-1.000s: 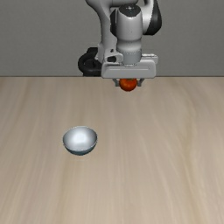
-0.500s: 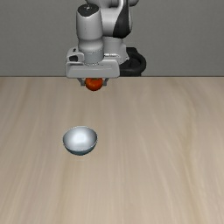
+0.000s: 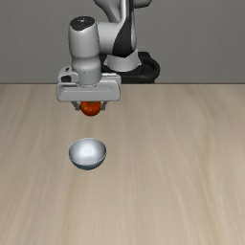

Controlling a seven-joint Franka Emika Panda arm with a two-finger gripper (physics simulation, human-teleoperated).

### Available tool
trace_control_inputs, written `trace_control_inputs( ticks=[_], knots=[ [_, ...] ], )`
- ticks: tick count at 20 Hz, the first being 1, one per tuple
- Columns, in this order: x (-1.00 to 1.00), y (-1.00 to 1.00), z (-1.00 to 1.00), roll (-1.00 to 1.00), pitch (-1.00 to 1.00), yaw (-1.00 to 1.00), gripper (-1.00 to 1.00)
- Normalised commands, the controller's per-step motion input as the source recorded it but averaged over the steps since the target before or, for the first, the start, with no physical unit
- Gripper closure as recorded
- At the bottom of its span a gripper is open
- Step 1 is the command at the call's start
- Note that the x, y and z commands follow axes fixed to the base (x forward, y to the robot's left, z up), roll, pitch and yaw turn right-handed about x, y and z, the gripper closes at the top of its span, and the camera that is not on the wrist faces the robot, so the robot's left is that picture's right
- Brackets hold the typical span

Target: Pick the tomato on the table and place it on the bowl

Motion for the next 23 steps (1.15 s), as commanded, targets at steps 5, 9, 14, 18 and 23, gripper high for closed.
trace_control_inputs(
  ticks=[5,9,14,18,23],
  knots=[
    [1.0,0.0,0.0,0.0,0.0,0.0,1.0],
    [0.75,-0.25,0.0,0.0,0.0,0.0,1.0],
    [-0.2,0.0,0.0,0.0,0.0,0.0,-1.0],
    [0.0,0.0,0.0,0.0,0.0,0.0,-1.0],
    [0.0,0.0,0.0,0.0,0.0,0.0,-1.0]
  ],
)
